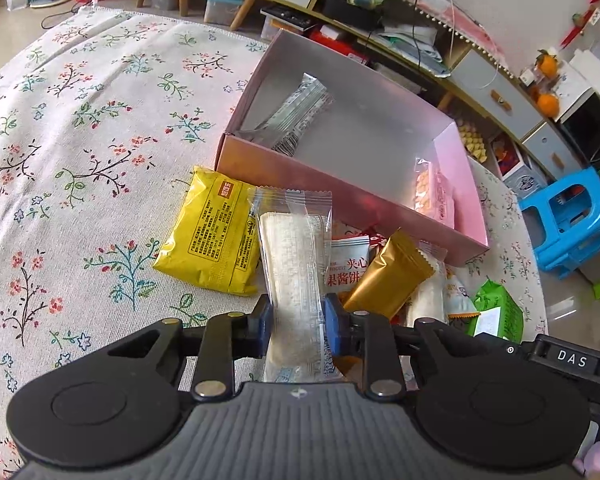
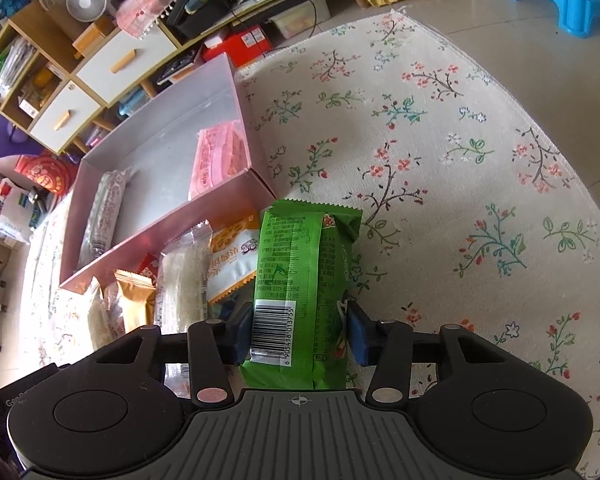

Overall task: Organize snacks
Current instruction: 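Carry the white bar and green packet into the pink box with both tools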

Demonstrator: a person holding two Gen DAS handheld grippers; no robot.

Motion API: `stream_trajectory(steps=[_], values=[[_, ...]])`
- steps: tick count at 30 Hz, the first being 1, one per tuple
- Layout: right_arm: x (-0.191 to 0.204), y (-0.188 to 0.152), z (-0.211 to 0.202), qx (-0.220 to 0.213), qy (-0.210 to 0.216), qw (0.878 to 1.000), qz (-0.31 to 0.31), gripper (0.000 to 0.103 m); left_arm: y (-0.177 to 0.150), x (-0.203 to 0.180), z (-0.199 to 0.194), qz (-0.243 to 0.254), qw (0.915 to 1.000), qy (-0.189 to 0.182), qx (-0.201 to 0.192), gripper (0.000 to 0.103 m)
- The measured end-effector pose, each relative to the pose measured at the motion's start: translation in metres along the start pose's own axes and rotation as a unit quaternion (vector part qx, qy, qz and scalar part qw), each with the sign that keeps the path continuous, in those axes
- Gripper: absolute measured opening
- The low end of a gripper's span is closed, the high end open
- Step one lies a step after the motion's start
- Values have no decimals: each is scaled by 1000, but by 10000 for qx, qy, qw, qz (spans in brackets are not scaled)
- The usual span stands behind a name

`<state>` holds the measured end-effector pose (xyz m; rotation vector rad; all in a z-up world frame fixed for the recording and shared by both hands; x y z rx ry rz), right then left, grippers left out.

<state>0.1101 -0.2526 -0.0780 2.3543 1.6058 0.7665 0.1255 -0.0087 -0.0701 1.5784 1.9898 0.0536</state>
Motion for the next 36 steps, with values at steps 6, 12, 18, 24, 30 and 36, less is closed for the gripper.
stream_trajectory(steps=[6, 12, 18, 24, 30, 36], values=[[-2, 2, -10, -101, 112, 9998, 99, 46, 4, 0, -6, 3, 9999, -132, -42, 23], [-3, 7, -24, -276, 278, 9991, 157, 43, 11, -2, -14, 61, 9996, -265, -127, 23], [-4, 16, -35, -443, 459, 9975, 292, 43, 22, -8, -20, 122, 9986, -483, -192, 23], [7, 29, -42, -605, 742, 9947, 362, 43, 34, -16, -20, 400, 9978, -381, -363, 23], [23, 47, -32, -506, 932, 9936, 379, 43, 53, -19, -10, 523, 9978, -262, -311, 23], [42, 72, -11, -419, 1141, 9919, 376, 43, 75, -22, 1, 98, 9982, -494, -311, 23]])
Point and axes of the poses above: each gripper's, at about its wrist camera, not at the fingertips, and z roughly the way its jaws point, x to its left, y to its top, the point moved 3 cm from there along z, roughly the way its jaws point, and after that the axes turned 9 degrees about -z, right-handed, at the moved point
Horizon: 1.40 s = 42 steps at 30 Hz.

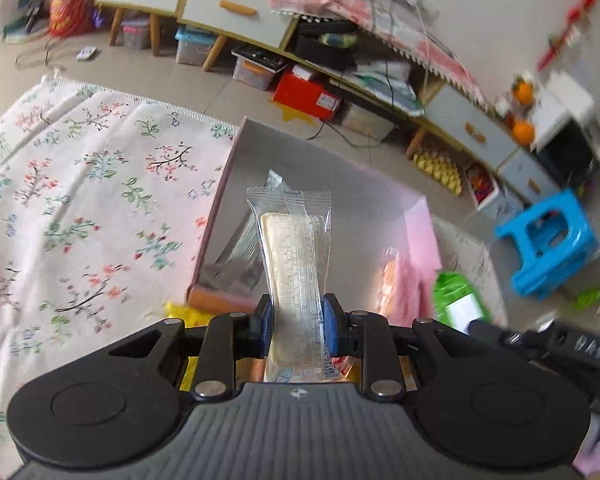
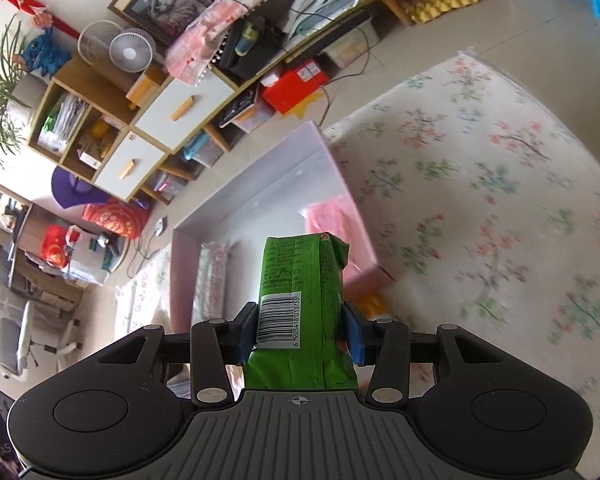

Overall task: Organize snacks
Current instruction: 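Carry the white bar and green packet into the pink box with both tools, then open the left tool releasing the white bar while the right tool releases the green packet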

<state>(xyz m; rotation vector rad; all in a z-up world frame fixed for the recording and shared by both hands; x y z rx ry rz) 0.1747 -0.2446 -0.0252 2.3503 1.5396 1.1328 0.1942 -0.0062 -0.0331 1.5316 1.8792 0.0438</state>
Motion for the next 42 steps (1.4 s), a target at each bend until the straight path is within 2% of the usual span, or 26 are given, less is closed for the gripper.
stream_trajectory(steps=[2, 7, 12, 22, 30, 36, 39, 42], values=[[6, 8, 9, 8, 123, 9999, -36, 43, 6, -3, 5, -125, 9998, -147, -15, 23], [15, 19, 27, -220, 402, 9988, -170, 43, 12, -4, 20, -36, 9992, -383, -72, 23], [11, 22, 45, -356, 505, 9980, -164, 43, 14, -3, 35, 8, 9989, -463, 39, 23], [10, 21, 69, -528, 528, 9969, -246, 44, 11, -5, 56, 478, 9986, -232, -50, 23], [19, 19, 80, -558, 281, 9961, -617, 44, 9, -7, 55, 852, 9959, 0, -298, 23], [20, 17, 82, -542, 171, 9955, -753, 46, 6, -14, 57, 1100, 9934, 98, -323, 24], [20, 19, 80, -545, 302, 9957, -682, 48, 5, -16, 56, 1193, 9920, 111, -397, 31], [21, 20, 76, -578, 326, 9952, -719, 58, 4, -19, 55, 1252, 9912, 100, -409, 40]])
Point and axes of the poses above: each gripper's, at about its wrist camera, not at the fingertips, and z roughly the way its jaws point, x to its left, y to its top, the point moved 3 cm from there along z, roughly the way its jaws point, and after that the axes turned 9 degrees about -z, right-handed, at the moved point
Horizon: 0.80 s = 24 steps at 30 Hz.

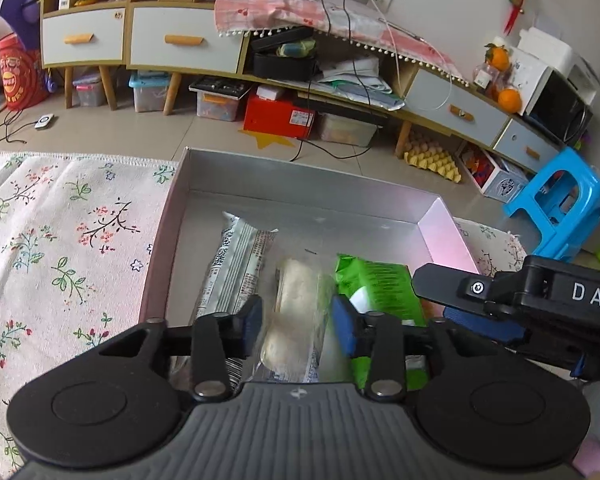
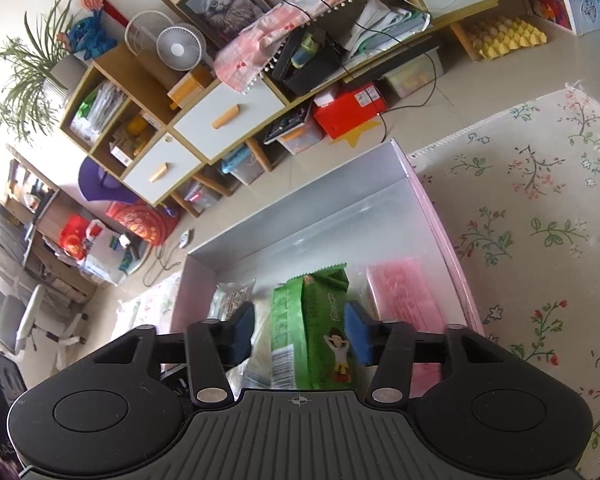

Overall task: Organize snacks
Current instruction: 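Open the left tool releasing the white bar while the right tool releases the green packet, then move both tools back from the box to the remaining snacks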

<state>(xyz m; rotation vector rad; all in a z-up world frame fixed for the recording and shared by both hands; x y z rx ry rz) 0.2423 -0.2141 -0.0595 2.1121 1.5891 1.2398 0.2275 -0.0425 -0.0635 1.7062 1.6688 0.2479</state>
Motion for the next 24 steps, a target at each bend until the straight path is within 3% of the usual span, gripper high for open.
stream_trajectory(steps=[6, 11, 22, 24], values=[[6, -1, -10, 11, -32, 9998, -197, 61, -1, -2, -6, 108, 9999, 56, -32, 52], [12, 1, -31, -39, -6, 9995, -319, 63, -4, 2, -19, -80, 10000, 6, 21, 56], [33, -5, -83, -66, -128, 9967, -805, 82, -6, 4, -59, -156, 9998, 101, -31, 91], [36, -9, -91, -68, -184, 9956, -913, 89, -8, 5, -65, -131, 9998, 132, -35, 96]])
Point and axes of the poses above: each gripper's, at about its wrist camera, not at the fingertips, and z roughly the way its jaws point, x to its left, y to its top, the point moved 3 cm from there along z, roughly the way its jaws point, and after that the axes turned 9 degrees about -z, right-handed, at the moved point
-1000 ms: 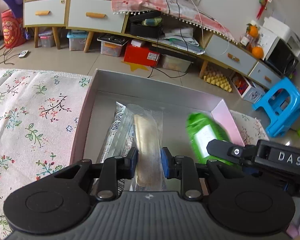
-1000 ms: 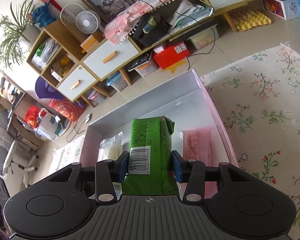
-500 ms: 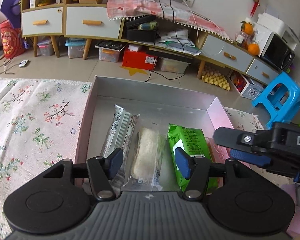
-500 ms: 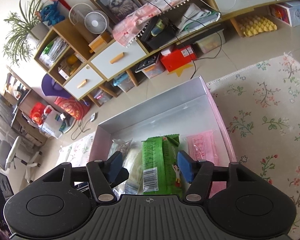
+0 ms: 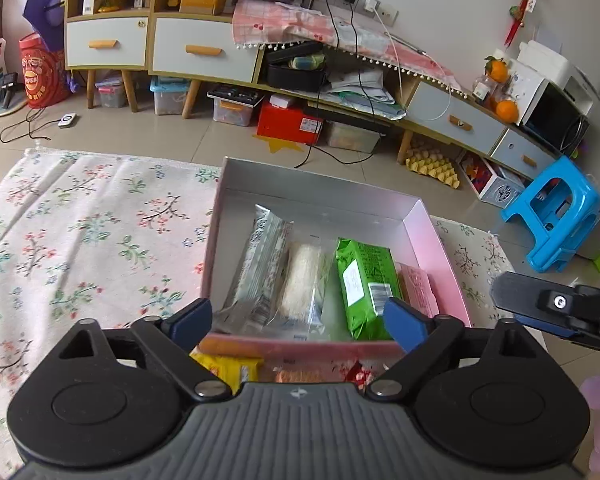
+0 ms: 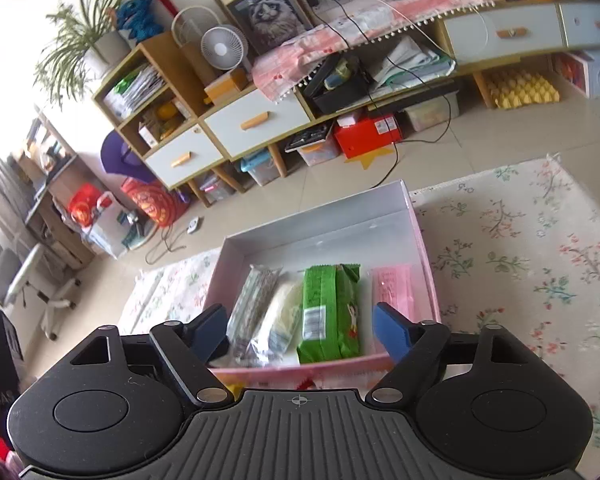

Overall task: Organize snacks
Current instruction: 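Move both tools back from the box to the remaining snacks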

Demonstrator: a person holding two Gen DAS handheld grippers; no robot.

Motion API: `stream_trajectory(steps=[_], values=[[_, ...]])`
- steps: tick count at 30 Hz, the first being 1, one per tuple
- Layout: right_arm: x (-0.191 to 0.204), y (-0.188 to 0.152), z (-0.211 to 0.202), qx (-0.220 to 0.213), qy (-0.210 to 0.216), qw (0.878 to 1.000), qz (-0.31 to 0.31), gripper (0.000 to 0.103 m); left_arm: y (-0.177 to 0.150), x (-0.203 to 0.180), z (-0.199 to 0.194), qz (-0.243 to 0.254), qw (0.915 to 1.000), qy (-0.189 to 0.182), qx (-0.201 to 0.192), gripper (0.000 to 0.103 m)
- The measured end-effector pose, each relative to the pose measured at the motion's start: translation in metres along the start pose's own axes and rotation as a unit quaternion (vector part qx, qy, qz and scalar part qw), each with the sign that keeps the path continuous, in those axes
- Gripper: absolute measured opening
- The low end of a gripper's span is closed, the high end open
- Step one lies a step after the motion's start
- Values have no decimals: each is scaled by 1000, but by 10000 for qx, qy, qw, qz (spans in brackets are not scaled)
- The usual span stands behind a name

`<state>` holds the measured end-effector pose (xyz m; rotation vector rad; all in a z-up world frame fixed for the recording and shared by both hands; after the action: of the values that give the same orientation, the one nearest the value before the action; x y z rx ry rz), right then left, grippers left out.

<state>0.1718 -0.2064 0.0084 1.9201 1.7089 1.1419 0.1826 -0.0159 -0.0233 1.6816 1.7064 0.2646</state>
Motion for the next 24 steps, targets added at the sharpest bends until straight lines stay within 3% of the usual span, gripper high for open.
stream_trajectory(steps=[4, 13, 24], values=[[7, -9, -12, 69, -49, 9998, -188, 93, -5, 2, -11, 32, 9999, 115, 20, 102], [17, -34, -25, 280, -199, 9981, -505, 94, -29, 12, -24, 168, 9993, 296, 165, 102], [-10, -75, -15, 829, -709, 9939, 160, 94, -57, 37, -18, 143, 9970, 671, 360, 102]])
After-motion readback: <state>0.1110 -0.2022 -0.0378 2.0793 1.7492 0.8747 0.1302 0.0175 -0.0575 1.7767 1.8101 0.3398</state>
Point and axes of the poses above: each gripper's, at about its wrist camera, not at the fingertips, and z roughly the way its jaws point, x to its left, y to its top, the point moved 3 cm from there along z, roughly the way its jaws point, and after that the axes turned 9 degrees about -z, right-handed, at the moved point
